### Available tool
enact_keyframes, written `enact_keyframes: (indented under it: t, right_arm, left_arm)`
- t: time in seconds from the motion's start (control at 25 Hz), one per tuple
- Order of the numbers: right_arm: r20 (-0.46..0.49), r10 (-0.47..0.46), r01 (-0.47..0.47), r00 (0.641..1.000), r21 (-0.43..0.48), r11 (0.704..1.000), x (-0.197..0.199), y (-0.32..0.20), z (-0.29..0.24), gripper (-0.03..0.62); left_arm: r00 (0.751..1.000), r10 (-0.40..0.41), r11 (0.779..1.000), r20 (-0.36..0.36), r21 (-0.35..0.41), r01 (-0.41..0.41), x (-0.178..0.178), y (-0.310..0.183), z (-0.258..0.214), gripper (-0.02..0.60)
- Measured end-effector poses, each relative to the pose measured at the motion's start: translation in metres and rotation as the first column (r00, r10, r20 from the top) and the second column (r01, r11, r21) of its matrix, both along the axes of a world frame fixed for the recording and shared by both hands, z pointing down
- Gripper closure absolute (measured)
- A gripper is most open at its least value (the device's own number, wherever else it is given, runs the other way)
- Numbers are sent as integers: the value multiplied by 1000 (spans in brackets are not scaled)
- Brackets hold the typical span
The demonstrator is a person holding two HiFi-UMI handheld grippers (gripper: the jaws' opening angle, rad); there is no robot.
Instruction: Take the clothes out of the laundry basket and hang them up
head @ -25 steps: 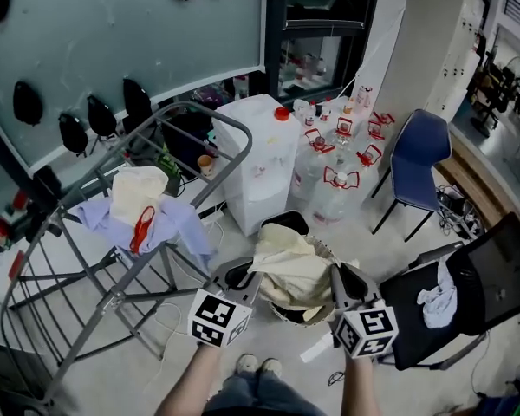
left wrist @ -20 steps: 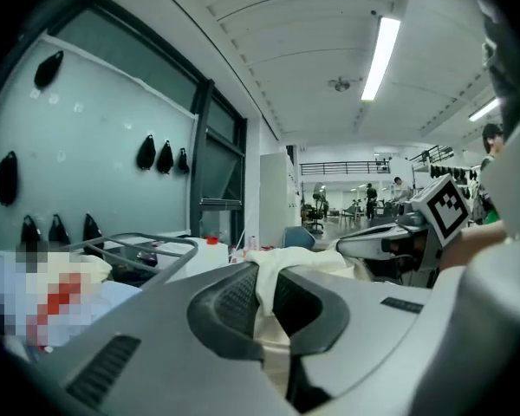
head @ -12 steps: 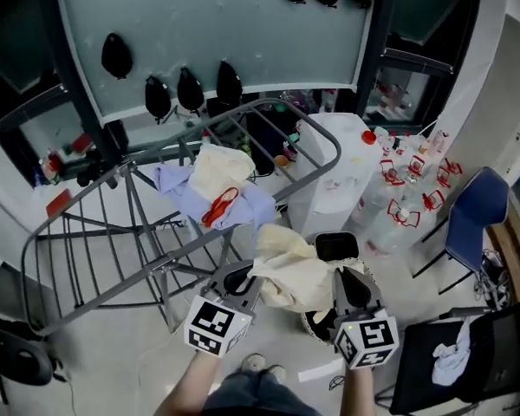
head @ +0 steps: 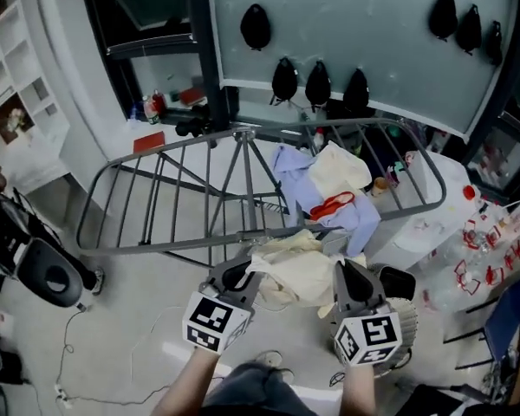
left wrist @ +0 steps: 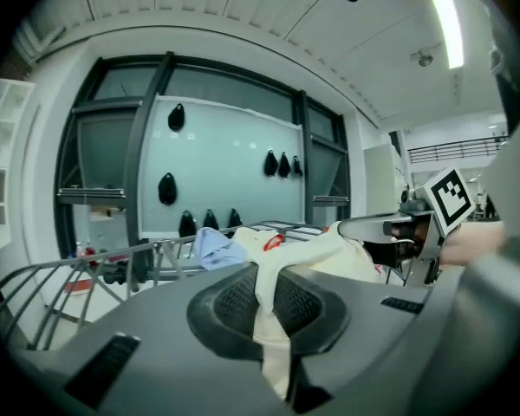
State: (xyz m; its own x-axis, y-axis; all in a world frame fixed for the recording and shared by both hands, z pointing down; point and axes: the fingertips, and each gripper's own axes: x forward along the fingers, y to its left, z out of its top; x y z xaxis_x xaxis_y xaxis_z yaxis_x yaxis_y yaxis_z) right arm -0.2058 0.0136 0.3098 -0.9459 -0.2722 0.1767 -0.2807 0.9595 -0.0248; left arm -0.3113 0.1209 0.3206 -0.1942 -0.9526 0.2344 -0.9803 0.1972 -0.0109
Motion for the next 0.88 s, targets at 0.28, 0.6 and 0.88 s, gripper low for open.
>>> enact_keyframes:
  t: [0.28,0.6,0.88]
  right_arm:
    - [19,-205,205,979,9,979,-77,55,0,565]
    - [32,-297,295,955,43,955,-123,70,-16,563]
    - [20,-307,305,951,65,950,-182,57,-23,565]
  left_arm:
    - [977,-214,977,13,-13,214,-52,76,0,555]
    - [950,-308,951,46,4,308,-86,98,-15,555]
    - [942,-334,942,37,40,333,-144,83,-19,555]
